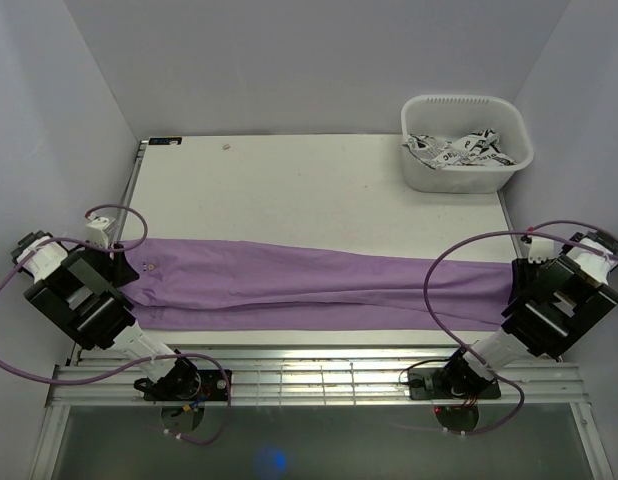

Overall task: Fold and stack the trousers
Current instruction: Fold the trousers

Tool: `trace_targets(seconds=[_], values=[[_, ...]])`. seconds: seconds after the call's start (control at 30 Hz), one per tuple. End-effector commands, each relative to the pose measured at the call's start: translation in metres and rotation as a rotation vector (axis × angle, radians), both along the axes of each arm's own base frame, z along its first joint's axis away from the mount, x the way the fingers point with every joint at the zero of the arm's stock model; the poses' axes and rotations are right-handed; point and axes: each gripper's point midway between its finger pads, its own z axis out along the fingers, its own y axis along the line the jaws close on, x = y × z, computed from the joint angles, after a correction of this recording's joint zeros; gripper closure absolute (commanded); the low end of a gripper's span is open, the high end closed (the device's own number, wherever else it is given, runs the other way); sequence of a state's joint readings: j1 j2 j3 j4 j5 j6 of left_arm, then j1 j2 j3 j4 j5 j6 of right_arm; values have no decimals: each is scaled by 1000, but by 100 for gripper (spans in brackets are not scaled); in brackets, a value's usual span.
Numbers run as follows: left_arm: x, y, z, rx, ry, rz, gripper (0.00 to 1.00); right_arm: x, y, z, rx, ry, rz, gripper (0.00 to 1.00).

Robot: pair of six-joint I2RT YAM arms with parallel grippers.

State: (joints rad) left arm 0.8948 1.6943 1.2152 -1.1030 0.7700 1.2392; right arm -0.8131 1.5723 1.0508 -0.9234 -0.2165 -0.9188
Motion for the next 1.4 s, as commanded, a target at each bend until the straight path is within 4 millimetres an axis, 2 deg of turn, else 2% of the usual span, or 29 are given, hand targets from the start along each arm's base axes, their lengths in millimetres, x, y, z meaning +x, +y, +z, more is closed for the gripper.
trace_targets(seconds=[0.0, 0.07, 0.2, 0.33, 0.63, 0.77, 0.87, 0.93, 1.0, 1.03, 1.13, 1.17, 1.23, 1.27, 1.33, 1.37], values=[[6, -5, 20, -16, -73, -13, 33, 9, 5, -4, 59, -22, -26, 46], [5, -7, 18, -21, -69, -15, 33, 17, 5, -7, 89, -37, -43, 40], [1, -11, 15, -17, -65, -26, 33, 39, 0, -9, 141, -74, -67, 36], [0, -12, 14, -17, -66, -28, 32, 47, 2, -12, 181, -90, -60, 32], [1, -13, 12, -28, -67, -28, 31, 50, 7, -23, 196, -118, -53, 21], [2, -11, 13, -20, -69, -29, 31, 47, -3, -34, 141, -98, -67, 13], [-1, -12, 12, -13, -66, -36, 31, 48, -11, -30, 89, -119, -61, 9], [-1, -13, 11, -13, -66, -39, 31, 51, -8, -26, 97, -142, -53, 10], [-2, -14, 9, -19, -62, -39, 31, 54, 1, -25, 152, -153, -42, 15], [-3, -14, 9, -17, -60, -40, 31, 53, 7, -22, 186, -146, -34, 26], [-3, -9, 9, -3, -57, -31, 32, 52, 22, -21, 273, -142, -3, 40], [-3, -8, 8, 1, -54, -30, 32, 45, 30, -19, 312, -114, -6, 48], [-4, -5, 9, 14, -53, -40, 32, 42, 35, -18, 345, -96, 12, 54], [-8, -8, 10, 33, -59, -86, 32, 42, 34, -14, 346, -91, 13, 66], [-13, -6, 17, 75, -77, -143, 32, 42, 30, -8, 325, -89, 26, 77], [-15, -6, 20, 107, -94, -189, 31, 46, 23, -2, 301, -100, 26, 90]])
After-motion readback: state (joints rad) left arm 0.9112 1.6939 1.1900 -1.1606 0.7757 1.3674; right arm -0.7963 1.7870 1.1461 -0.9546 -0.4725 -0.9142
